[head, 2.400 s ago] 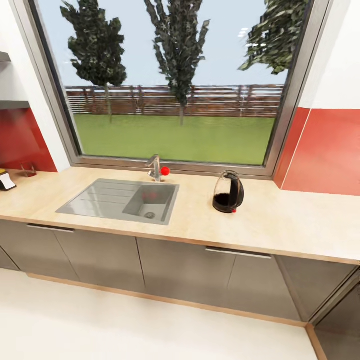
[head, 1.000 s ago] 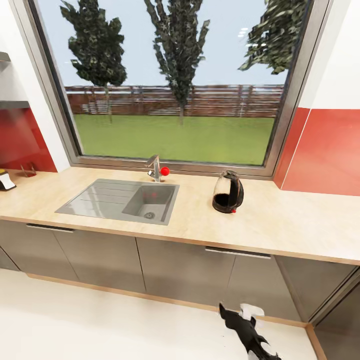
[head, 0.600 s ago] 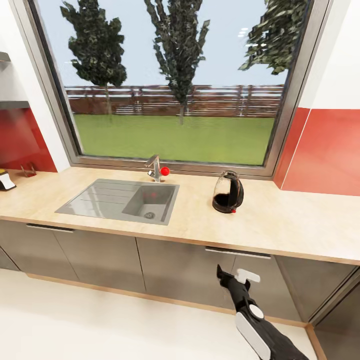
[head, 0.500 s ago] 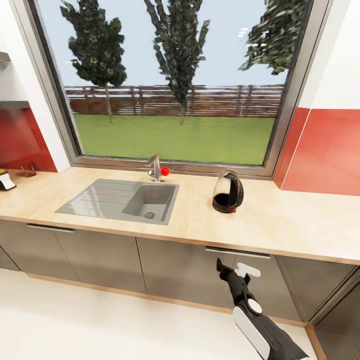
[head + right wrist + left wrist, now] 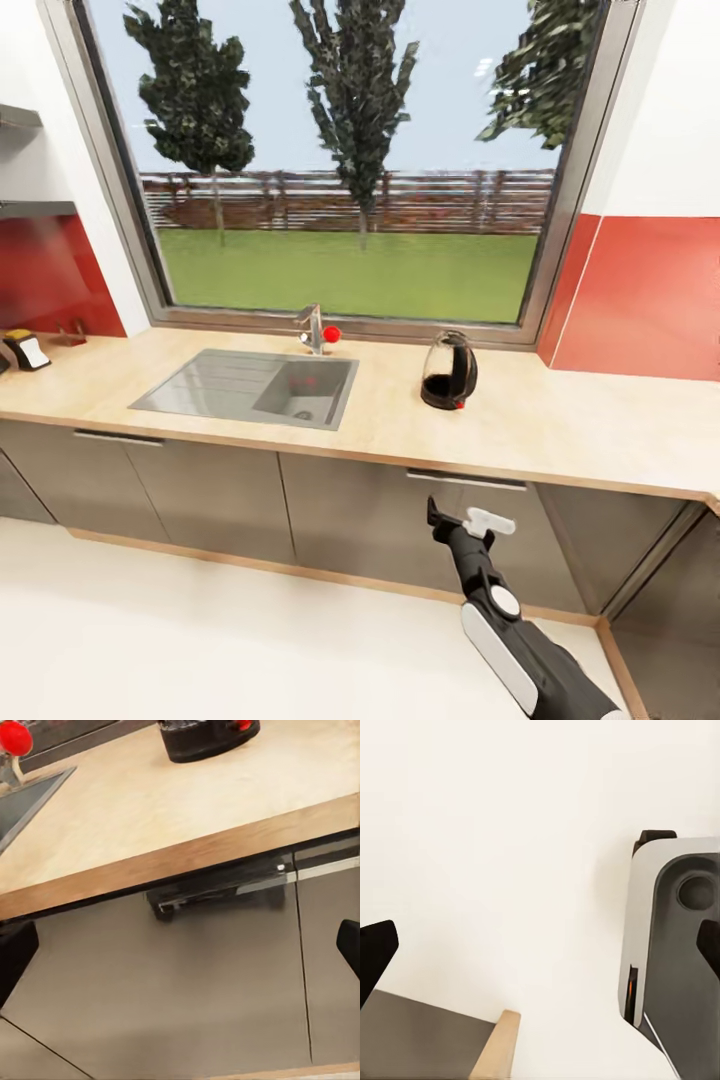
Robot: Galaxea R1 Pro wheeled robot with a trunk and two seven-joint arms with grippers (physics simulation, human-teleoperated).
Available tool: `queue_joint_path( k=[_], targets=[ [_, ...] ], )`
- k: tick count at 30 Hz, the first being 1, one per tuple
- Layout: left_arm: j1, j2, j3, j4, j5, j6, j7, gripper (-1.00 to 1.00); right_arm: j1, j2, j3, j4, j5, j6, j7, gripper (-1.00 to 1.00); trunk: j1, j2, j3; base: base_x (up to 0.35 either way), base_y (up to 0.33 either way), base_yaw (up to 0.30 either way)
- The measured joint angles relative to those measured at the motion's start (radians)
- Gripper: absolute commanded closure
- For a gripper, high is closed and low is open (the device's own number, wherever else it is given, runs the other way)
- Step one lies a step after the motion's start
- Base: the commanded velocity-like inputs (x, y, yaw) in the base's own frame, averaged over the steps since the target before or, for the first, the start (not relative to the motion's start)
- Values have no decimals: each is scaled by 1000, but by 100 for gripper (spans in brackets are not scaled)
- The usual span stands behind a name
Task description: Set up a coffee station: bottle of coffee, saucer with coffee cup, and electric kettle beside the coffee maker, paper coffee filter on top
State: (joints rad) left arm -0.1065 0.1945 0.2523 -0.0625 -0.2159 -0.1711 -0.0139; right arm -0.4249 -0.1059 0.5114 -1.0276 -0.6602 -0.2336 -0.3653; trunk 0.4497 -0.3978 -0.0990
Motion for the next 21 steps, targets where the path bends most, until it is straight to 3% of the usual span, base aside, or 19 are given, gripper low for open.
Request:
queue_joint_path(
  k=[4,6,9,11,16,21],
  targets=[
    [0,0,0,-1,0,0,0,-100,0,0,-8,-46,3,2,1,-100,0,0,0,-163,0,0],
    [0,0,0,-1,0,0,0,-100,0,-2,-34,-76,3,5,1,-100,0,0,0,-120,0,0],
    [0,0,1,-1,0,0,0,-100,-1,-4,-108,-119,4,29,2,-100,0,0,0,-51,0,0],
    [0,-1,1,-1,0,0,0,-100,-13,-5,-174,-180,17,117,4,-100,0,0,0,-9,0,0],
    [0,-2,1,-1,0,0,0,-100,-63,-5,-196,-210,91,164,4,-100,0,0,0,-2,0,0],
    [0,-3,0,-1,0,-1,0,-100,-141,-5,-199,-208,136,173,4,-100,0,0,0,0,0,0]
  ],
)
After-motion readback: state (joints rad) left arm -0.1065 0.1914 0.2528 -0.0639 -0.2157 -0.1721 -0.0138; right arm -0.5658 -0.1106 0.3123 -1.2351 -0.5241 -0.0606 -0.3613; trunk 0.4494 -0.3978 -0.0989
